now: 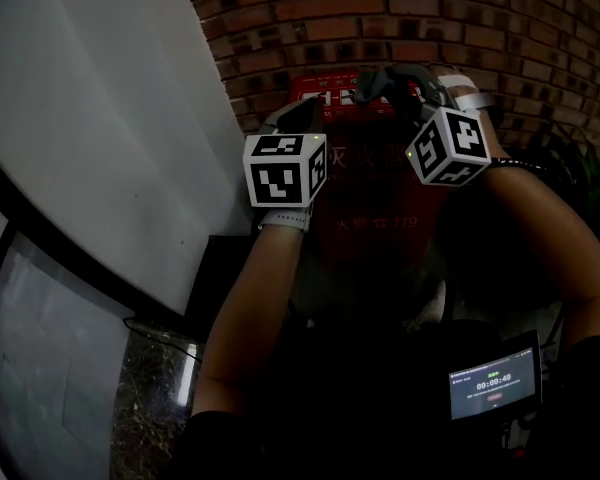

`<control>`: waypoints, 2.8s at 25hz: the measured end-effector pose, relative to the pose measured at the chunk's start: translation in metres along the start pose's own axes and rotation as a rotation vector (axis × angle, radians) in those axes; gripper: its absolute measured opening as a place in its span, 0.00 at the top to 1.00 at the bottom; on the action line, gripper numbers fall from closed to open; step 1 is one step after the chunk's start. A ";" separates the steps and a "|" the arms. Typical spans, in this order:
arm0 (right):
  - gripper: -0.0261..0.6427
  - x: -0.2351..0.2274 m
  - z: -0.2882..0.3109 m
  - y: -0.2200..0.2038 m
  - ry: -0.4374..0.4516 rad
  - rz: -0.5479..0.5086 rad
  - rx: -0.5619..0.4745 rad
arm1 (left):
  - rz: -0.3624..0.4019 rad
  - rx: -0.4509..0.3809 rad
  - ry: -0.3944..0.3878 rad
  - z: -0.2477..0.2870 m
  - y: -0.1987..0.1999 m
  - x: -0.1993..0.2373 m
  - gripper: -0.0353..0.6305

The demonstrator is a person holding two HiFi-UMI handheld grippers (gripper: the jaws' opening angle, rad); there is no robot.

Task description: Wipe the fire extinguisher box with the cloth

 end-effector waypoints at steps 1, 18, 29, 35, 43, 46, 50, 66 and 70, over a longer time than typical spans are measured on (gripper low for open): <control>0.85 -0.004 0.017 0.001 0.022 -0.013 0.004 | 0.001 0.010 0.022 0.001 -0.001 0.010 0.94; 0.85 0.029 0.225 0.018 0.311 -0.255 0.069 | 0.010 0.084 0.037 0.028 -0.030 0.091 0.94; 0.86 0.040 0.241 0.010 0.412 -0.197 0.101 | 0.031 0.088 0.037 0.031 -0.043 0.092 0.94; 0.86 0.046 0.226 0.021 0.464 -0.202 0.088 | 0.045 0.104 0.052 0.025 -0.050 0.092 0.94; 0.86 0.052 0.195 0.047 0.500 -0.209 0.038 | 0.035 0.105 0.043 0.015 -0.050 0.083 0.94; 0.86 0.055 0.179 0.055 0.497 -0.210 0.016 | 0.043 0.104 0.060 0.009 -0.052 0.081 0.94; 0.86 0.055 0.164 0.066 0.509 -0.199 -0.004 | 0.043 0.118 0.067 0.010 -0.052 0.080 0.94; 0.86 0.060 0.093 0.091 0.519 -0.197 -0.059 | 0.058 0.115 0.058 -0.015 -0.033 0.051 0.94; 0.86 0.039 0.091 0.076 0.475 -0.166 -0.021 | 0.049 0.091 0.051 -0.014 -0.017 0.039 0.94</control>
Point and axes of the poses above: the fingertips, and each gripper's own axes: z forward along the fingers, x to its left, y out of its top, the point moved 5 cm from there along -z, backward along the fingers, and after that the axes turned 1 degree about -z, right-handed, at the moved point
